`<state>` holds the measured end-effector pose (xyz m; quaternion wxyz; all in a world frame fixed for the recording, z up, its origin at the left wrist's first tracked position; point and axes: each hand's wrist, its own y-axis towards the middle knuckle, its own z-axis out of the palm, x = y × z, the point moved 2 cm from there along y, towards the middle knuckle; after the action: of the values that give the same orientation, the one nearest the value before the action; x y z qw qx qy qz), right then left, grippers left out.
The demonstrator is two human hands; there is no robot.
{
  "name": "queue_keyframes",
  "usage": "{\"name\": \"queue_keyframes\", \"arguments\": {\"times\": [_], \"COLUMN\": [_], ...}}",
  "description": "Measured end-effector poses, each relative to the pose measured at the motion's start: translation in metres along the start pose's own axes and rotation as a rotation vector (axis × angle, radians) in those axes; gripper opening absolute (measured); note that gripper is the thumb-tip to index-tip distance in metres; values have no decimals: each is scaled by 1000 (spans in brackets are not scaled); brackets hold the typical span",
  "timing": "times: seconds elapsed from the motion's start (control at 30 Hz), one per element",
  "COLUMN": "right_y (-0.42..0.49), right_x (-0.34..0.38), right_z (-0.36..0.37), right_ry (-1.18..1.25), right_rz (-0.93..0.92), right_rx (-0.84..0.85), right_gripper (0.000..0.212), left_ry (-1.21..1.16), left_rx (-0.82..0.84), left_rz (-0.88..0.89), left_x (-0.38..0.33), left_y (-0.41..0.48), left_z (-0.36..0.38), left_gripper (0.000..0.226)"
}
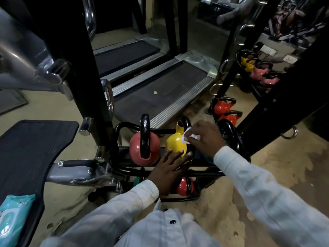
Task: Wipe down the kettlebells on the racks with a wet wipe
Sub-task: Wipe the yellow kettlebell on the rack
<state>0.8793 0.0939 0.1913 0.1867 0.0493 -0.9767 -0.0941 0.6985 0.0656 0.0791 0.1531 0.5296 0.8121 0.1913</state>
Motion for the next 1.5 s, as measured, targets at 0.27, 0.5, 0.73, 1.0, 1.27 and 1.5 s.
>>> {"name": "queue_keyframes", "arguments": {"times": [0.27, 0.5, 0.73, 1.0, 1.27, 1.5], "right_y": [16, -7, -27, -25, -44, -29], "right_x": [-20, -22, -20, 21, 3, -3], "right_z": [37, 54, 40, 44, 40, 48], "right_ry": [1061, 1439, 656, -186, 798, 1293], "right_rz": [814, 992, 577, 199, 623, 786], "right_rx": [-151, 89, -274, -433, -348, -86], "right_gripper": [10, 21, 16, 15, 8, 25], "left_ry": [-48, -302, -633, -783, -597, -634], "left_rx": [-57, -245, -43, 298, 356, 338], "left_rz": [18, -156, -646, -623, -527, -583], "left_x": [5, 21, 106, 123, 117, 118], "left_y": [6, 56, 120, 140, 135, 131], "left_z": [-6, -39, -63, -47, -50, -47], "left_gripper": [43, 28, 28, 29, 49, 54]}}
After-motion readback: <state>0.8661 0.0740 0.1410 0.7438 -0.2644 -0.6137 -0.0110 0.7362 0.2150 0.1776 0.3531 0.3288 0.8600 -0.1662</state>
